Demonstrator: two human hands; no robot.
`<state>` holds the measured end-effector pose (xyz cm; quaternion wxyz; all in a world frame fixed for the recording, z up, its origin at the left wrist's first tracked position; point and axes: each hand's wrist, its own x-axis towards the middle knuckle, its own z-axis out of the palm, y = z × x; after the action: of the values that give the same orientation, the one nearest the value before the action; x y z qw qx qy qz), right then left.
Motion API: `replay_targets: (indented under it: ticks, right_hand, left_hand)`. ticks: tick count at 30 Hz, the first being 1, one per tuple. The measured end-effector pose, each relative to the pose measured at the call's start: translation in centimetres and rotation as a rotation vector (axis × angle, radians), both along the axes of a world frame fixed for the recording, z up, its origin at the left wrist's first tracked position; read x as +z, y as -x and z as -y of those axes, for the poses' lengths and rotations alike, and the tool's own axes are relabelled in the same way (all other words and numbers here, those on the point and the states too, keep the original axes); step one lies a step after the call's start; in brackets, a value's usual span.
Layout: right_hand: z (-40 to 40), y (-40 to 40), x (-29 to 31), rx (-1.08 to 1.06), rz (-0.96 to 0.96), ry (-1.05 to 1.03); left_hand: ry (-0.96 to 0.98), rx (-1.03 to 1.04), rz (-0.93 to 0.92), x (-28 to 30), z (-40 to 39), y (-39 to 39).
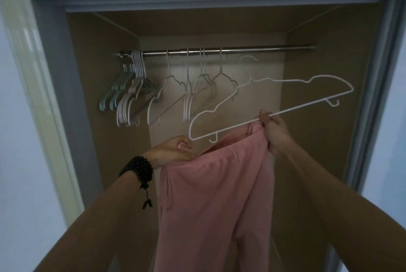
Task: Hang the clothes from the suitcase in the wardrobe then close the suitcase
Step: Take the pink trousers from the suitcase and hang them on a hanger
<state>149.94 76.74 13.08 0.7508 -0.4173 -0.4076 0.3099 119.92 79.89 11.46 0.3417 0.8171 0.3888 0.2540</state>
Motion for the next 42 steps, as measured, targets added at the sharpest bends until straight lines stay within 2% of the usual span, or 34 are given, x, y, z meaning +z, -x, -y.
replay_targets:
  ticks: [3, 7, 13, 16, 19, 23, 25, 29, 34, 38, 42]
  right_hand:
    - [0.7, -0.1, -0.2, -0.004, 0.047, -0.017]
    - [1.3, -0.8, -0.3, 0.029, 0.067, -0.014]
    - [2.1, -1.9, -0.5, 0.042, 0.119, -0.016]
    - [2.6, -2.2, -0.7, 0.048, 0.132, -0.024]
    - [3.0, -2.5, -0.9, 0.081, 0.088, -0.043]
    - [3.6, -2.9, -0.6, 0.097, 0.051, -0.089]
    - [3.8, -3.1, -0.5, 0.115, 0.07, -0.088]
    - [4.7, -3.2, 0.0, 0.1, 0.111, -0.074]
    - [5.5, -3.4, -0.3, 0.094, 0.188, -0.051]
    - [5.2, -3.9, -1.4, 0.142, 0.264, -0.011]
    - [5.1, -3.4, -2.4, 0.209, 0.307, 0.028]
  left_hand:
    - [0.062, 0.001, -0.028, -0.9, -0.2, -0.3]
    - [0.17, 0.013, 0.064, -1.5, 0.0, -0.7]
    - [0.22, 0.153, 0.36, -1.2, -0.2, -1.2]
    - [0.259, 0.171, 0.429, -0.6, -0.5, -1.6]
    - [0.249, 0.181, 0.414, -0.1, -0.4, -2.1]
    - [0.217, 0.136, 0.151, 0.0, 0.1, -2.3]
    - [0.191, 0.133, 0.099, -0.1, 0.0, -2.3]
    - [0.185, 0.167, 0.174, 0.3, -0.2, -2.8]
    - [0.305, 0.168, 0.55, 1.6, -0.1, -3.5]
    - [0.254, 0.131, 0.533, 2.8, -0.4, -4.5]
    - [0.14, 0.22, 0.462, 3.6, -0.7, -7.0]
